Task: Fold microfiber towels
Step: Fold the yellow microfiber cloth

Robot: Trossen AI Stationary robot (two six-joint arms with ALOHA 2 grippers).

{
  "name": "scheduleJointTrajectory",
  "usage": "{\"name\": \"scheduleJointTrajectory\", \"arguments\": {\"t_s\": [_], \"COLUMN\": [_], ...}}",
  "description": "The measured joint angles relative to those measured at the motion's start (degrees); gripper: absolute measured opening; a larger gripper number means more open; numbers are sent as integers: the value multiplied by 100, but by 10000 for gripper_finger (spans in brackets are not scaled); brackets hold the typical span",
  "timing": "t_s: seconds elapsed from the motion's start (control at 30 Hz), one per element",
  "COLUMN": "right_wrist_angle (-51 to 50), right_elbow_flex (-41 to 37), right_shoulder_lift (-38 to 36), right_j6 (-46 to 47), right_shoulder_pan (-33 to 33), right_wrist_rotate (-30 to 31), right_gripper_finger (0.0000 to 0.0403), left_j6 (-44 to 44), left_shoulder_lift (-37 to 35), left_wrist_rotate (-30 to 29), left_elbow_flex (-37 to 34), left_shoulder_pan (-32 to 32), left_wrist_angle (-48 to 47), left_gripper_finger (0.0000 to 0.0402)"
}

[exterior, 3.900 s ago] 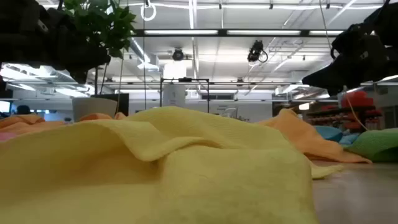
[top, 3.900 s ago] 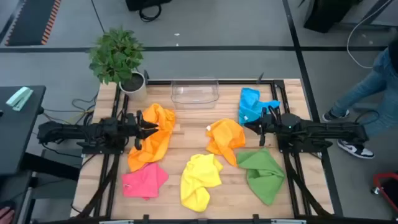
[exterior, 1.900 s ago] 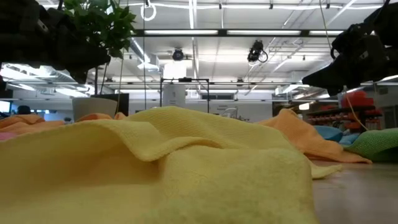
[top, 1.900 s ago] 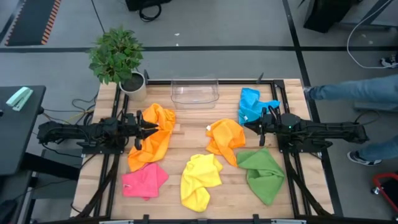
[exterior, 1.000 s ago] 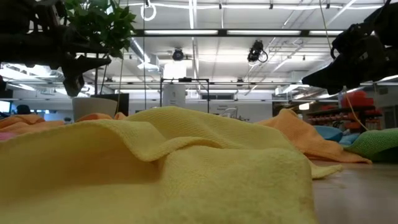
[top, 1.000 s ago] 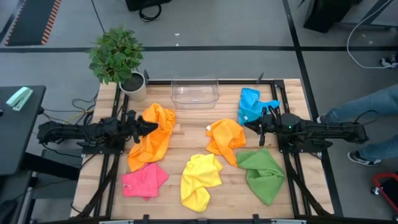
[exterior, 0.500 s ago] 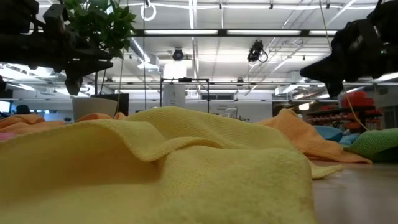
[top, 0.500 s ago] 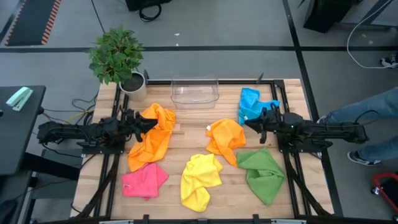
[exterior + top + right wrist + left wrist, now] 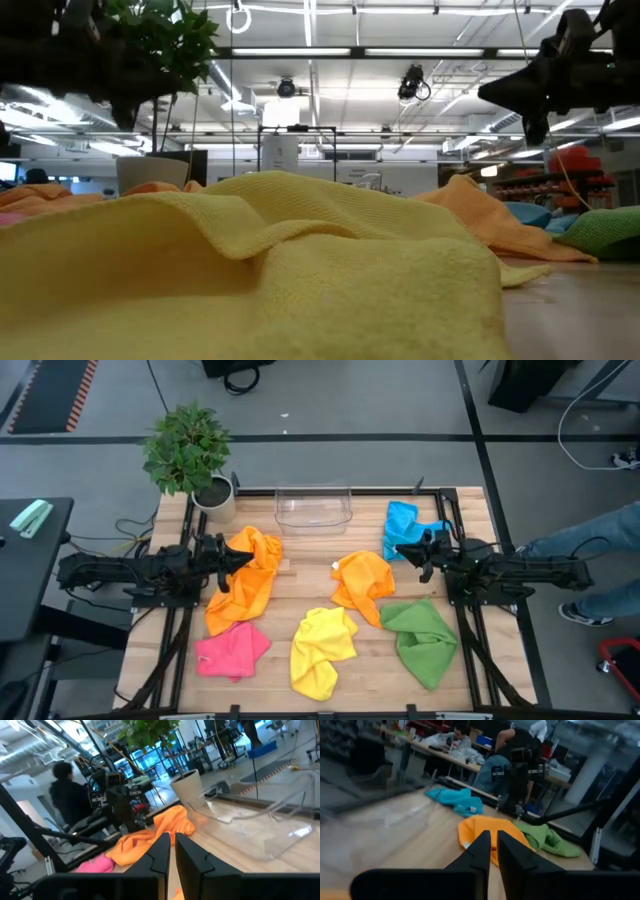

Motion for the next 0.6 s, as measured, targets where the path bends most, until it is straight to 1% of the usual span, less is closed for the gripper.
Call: {"name": "scheduleJointTrajectory", "arguments": {"t_s": [0.1,0.2,0.33,0.47,0.53,0.6], "right_wrist_angle": [-31,-124,-545,-1041,-1286,-1569], "right_elbow_flex": [304,768,1566,2365,2714,3042], "right_shoulder_lift": [217,624,1371,2209,2619,3008], "right_j6": [-279,-722,-1273,-1593,-1682,-1745], "right_shoulder_pan": [2,2,2,2,37,153], "right_wrist_rotate": [-28,-56,-118,-539,-801,-926], "right_gripper_finger": [36,36,36,36,36,36], "left_j6": [520,917,1039,1039,1044,1047], "left_shoulder_lift": [506,1105,1935,2648,2978,3271], "left_wrist_rotate": [-2,-8,-19,73,203,282], "left_elbow_flex": [586,1198,1807,2250,2435,2612], "left_shoulder_pan": [0,0,0,-13,-38,-100], "left_wrist_angle": [-172,-417,-606,-603,-609,-606], "left_gripper_finger": [10,7,32,56,63,66]}}
